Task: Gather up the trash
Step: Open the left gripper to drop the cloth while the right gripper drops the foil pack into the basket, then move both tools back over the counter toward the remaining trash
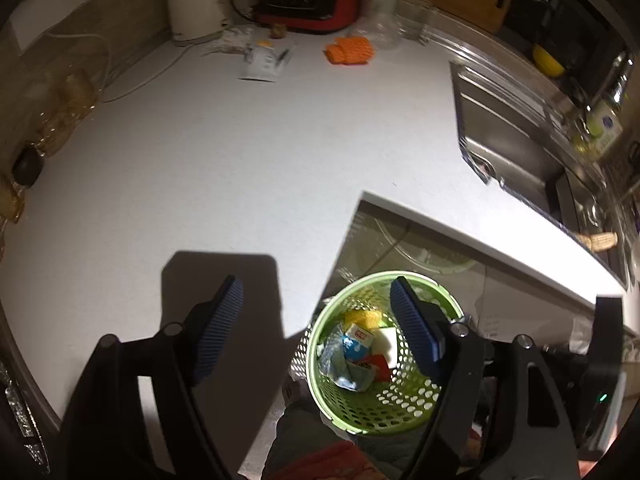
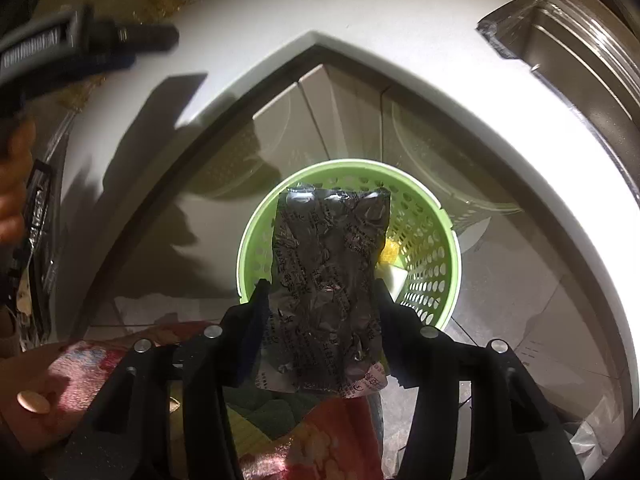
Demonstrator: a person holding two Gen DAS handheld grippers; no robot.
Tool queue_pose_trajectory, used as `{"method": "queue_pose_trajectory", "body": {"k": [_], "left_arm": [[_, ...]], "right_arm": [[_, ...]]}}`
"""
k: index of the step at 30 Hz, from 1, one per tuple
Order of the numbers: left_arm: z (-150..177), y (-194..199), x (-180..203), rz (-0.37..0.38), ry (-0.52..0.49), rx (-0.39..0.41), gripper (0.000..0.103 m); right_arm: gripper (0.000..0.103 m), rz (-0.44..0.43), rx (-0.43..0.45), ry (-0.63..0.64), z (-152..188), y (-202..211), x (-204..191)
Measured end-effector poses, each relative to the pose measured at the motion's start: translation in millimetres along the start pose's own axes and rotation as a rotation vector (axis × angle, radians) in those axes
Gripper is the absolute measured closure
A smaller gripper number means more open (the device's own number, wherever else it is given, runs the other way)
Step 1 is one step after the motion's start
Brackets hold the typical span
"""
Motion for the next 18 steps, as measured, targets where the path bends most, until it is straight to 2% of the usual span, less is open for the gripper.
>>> {"method": "queue_pose_trajectory", "body": {"k": [3,7,11,13,18], "left_arm": [[-4,6,-10,-0.013,0.022,0.023,0.027],[-8,9,-11,-0.022,0.030,0.042,0.026],[-14,10,-9,-0.017,0.032,0.058,0.025],[-19,12,-8,-0.021,0.038,0.071,0.020],[-36,20,-4,-0.022,0.038,0.115,0.017]], "right_arm": [[0.031,0.011,-0.033,0.005,1,-11,-3],[0.018,0.014,-0.034,0.004,-4,-10,-6],[0.013,0.018,0.023,0.003,-18,7,-7],[0.008,0.034,0.062,0.004,-30,19,-6],[0.006,0.090,0.153,-0.010,-71,47,-2]]}}
Point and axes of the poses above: each gripper's, at about its wrist camera, not at the fingertips, and y roughly against the way its jaws point, x to its right, z to its underside, the point moved 3 cm from there along -y, roughly the way its jaws point, and after that the axes turned 6 degrees about z, right-handed, at the moved point
